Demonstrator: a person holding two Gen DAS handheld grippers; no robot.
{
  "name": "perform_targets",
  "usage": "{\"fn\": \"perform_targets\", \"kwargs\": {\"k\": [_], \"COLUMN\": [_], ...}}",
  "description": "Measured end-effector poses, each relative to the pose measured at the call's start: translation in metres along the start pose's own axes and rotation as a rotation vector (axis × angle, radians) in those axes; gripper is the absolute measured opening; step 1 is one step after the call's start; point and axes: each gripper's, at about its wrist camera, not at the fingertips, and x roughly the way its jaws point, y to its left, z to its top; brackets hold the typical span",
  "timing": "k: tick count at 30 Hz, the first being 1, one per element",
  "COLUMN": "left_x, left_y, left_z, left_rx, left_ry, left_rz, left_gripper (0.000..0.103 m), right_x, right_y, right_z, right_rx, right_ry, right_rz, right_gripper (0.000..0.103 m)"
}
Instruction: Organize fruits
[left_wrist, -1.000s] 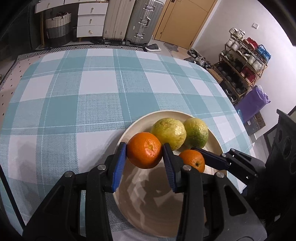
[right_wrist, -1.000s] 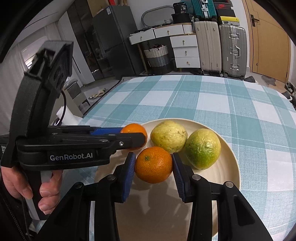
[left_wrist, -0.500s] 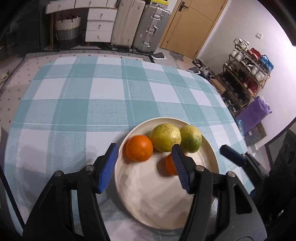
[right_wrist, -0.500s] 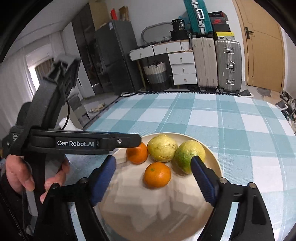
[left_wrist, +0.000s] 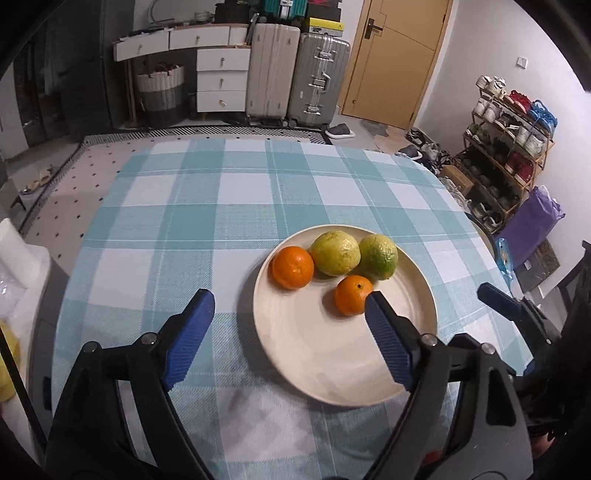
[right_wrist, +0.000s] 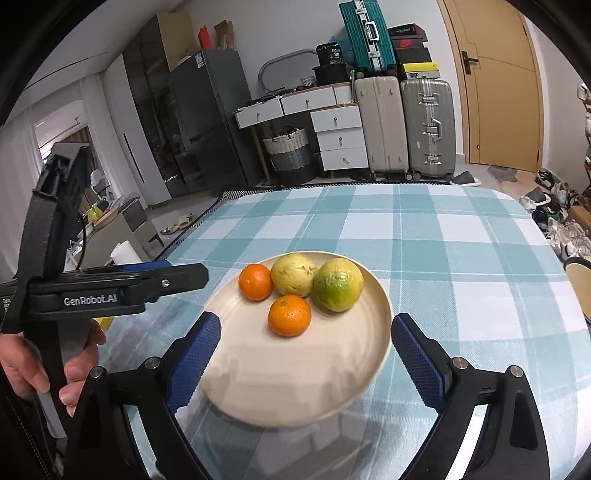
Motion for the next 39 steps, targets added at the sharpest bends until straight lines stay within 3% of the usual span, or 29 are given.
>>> {"fn": "perform_targets", "kwargs": {"k": [3,8,18,25,29,33,39], "left_x": [-0.014,-0.037,-0.071,-0.084,-0.089,-0.097,-0.100], "left_y": [-0.002,-0.006,-0.014,-0.014,-0.013,-0.014,-0.015], "left_z": [-0.007,-0.017,-0.046,-0.078,-0.095,-0.113,-0.136], "left_rx": [-0.007,-0.017,0.001,-0.001,-0.005,0.007,0.004], "left_ry": [-0.024,-0.080,-0.111,-0.083,-0.072,-0.076,-0.042], "left_rz": [0.001,0.015,0.045,0.050,0.052,0.062,0.028], "left_gripper": [0.085,0.101,0.102,0.102,0.102,0.102,0.102], "right_x": [-0.012,-0.027,-0.055,-0.078,-0.090,-0.099,-0.105], "right_y": [0.002,0.005,0.016,0.022,0.023,0.032,0.038], "right_z": [-0.005,-0.008,-0.020,-0.035,-0.045,-0.056,-0.077], "right_rx": [-0.002,-0.009,-0.024,-0.035,-0.018,-0.043,-0.053], "right_ry": [-0.015,-0.036,-0.032,-0.043,-0.036,-0.045,-0.014], "right_rz": [-0.005,-0.025,-0.018,-0.031,0.021,-0.036,-0.040], "right_gripper": [0.102,0.102,0.103,0.103,0.103,0.103,0.103]}}
